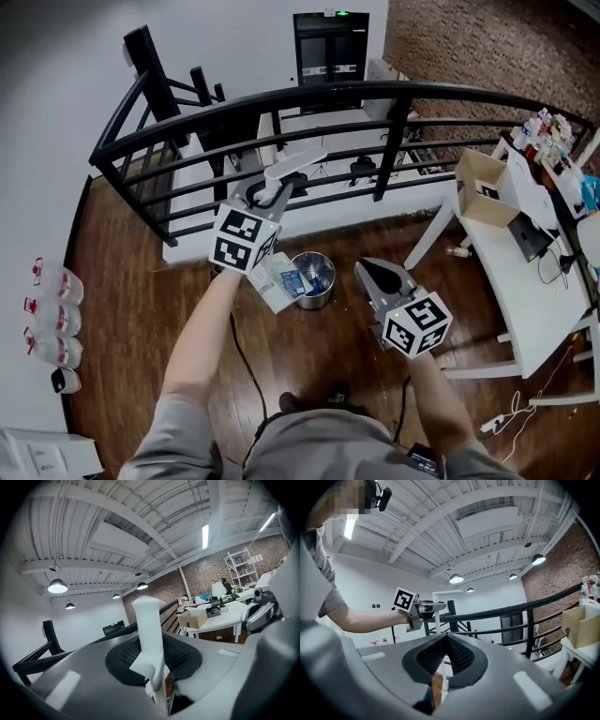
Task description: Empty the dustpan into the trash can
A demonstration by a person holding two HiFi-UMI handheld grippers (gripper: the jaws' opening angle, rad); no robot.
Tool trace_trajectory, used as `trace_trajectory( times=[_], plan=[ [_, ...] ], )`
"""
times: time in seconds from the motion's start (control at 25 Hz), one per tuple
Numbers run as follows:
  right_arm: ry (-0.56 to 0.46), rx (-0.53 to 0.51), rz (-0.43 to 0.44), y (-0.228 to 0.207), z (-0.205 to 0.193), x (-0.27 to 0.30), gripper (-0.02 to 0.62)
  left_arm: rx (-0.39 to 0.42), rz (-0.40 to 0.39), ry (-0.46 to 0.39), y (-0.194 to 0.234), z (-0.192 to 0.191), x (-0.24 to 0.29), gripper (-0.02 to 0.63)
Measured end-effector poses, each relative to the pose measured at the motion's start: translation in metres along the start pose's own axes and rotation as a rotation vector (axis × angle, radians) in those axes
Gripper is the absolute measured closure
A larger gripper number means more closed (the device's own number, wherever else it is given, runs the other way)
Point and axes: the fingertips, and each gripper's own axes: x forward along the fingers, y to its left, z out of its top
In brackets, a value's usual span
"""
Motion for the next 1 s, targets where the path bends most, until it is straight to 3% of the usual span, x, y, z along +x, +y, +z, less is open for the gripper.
trace_trajectory(
  times=[0.48,0.8,1.0],
  plan=[
    [-0.005,0.024,-0.028,-0.01,-0.013,-0.031,0.597,0.069,-0.082,0.028,-0.043,-0.004,0.024,0.523],
    [-0.006,0.018,-0.043,-0.044,-0.01,-0.064,0.597,0.117,-0.112,0.035,-0.083,-0.003,0.051,0.525],
    [-0.003,0.023,-0.087,-0.057,-0.012,-0.072,0.597,0.173,-0.196,0.033,-0.112,-0.001,0.063,0.525]
  ],
)
